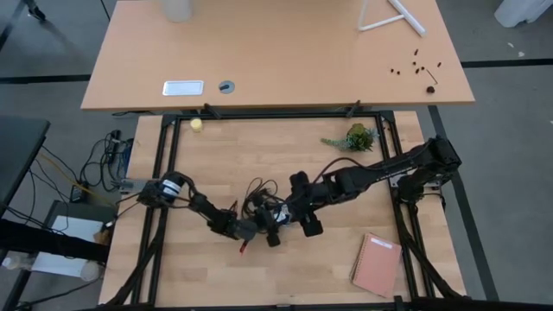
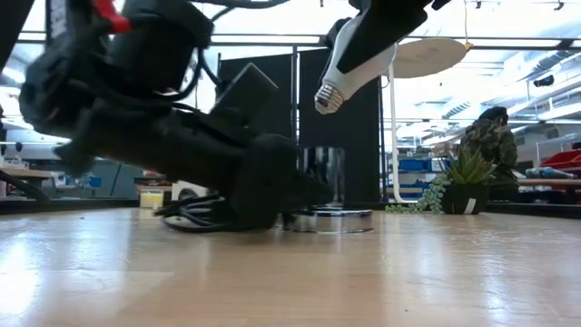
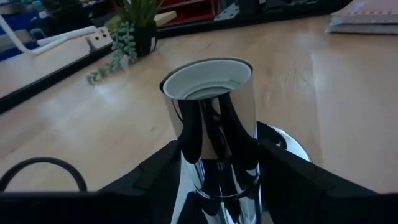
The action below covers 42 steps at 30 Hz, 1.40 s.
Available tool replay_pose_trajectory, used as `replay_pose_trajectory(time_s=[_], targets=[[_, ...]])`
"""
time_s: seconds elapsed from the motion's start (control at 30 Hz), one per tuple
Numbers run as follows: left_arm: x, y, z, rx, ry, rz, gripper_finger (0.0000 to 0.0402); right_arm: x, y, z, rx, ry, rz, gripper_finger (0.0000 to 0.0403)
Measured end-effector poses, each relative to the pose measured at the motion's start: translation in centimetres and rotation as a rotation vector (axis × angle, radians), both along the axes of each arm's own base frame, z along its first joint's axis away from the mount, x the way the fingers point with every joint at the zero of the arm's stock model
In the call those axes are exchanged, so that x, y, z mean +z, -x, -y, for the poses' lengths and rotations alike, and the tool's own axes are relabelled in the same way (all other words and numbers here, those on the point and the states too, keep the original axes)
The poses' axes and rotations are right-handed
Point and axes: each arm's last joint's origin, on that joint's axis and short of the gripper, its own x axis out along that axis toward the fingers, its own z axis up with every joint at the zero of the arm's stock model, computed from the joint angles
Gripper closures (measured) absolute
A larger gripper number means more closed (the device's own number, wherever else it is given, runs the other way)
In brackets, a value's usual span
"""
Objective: Screw lightbulb
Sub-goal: Insert the light bulb into the lamp
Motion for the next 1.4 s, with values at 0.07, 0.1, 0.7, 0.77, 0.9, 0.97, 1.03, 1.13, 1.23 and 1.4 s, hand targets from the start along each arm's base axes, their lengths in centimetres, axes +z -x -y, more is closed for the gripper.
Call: replay_pose_trajectory(time_s=[0.07,0.1,0.7,0.77,0.9,0.97,1.03,1.13,1.23,1.4], targets=[[0.0,-0.5,-0.4,-0.02,0.008,0.018,0.0188,-0.1,0.1,0.1,-0.02,-0.009,-0.016,0.0142],[0.1,-0.6,-0.6,-0.029,0.007,0.019,0.0188,-0.1,0.1,0.3,-0.03,-0.012,-0.026,0.0143],[2.0,-3.5,-2.2,-0.143,0.047,0.094,0.0188,-1.1,1.3,3.0,-0.137,-0.165,-0.254,0.014],[1.9,-3.5,-2.4,-0.142,0.066,0.093,0.0188,-1.1,1.5,3.1,-0.136,-0.159,-0.275,0.0141],[1.9,-3.7,-2.7,-0.168,0.079,0.093,0.0188,-1.3,1.8,3.4,-0.147,-0.154,-0.308,0.0142],[1.7,-3.9,-2.7,-0.175,0.082,0.103,0.0187,-1.3,1.8,3.5,-0.15,-0.153,-0.312,0.0141],[1.3,-4.3,-2.7,-0.173,0.083,0.114,0.018,-1.3,1.8,3.6,-0.154,-0.153,-0.317,0.014],[0.5,-5.0,-2.6,-0.172,0.085,0.138,0.0167,-1.3,1.9,3.6,-0.154,-0.155,-0.327,0.0141],[-0.3,-5.6,-2.5,-0.153,0.062,0.151,0.0161,-1.3,2.0,3.6,-0.162,-0.167,-0.333,0.0141],[-0.2,-6.3,-2.4,-0.134,0.045,0.192,0.016,-1.4,2.0,3.2,-0.151,-0.168,-0.339,0.014]])
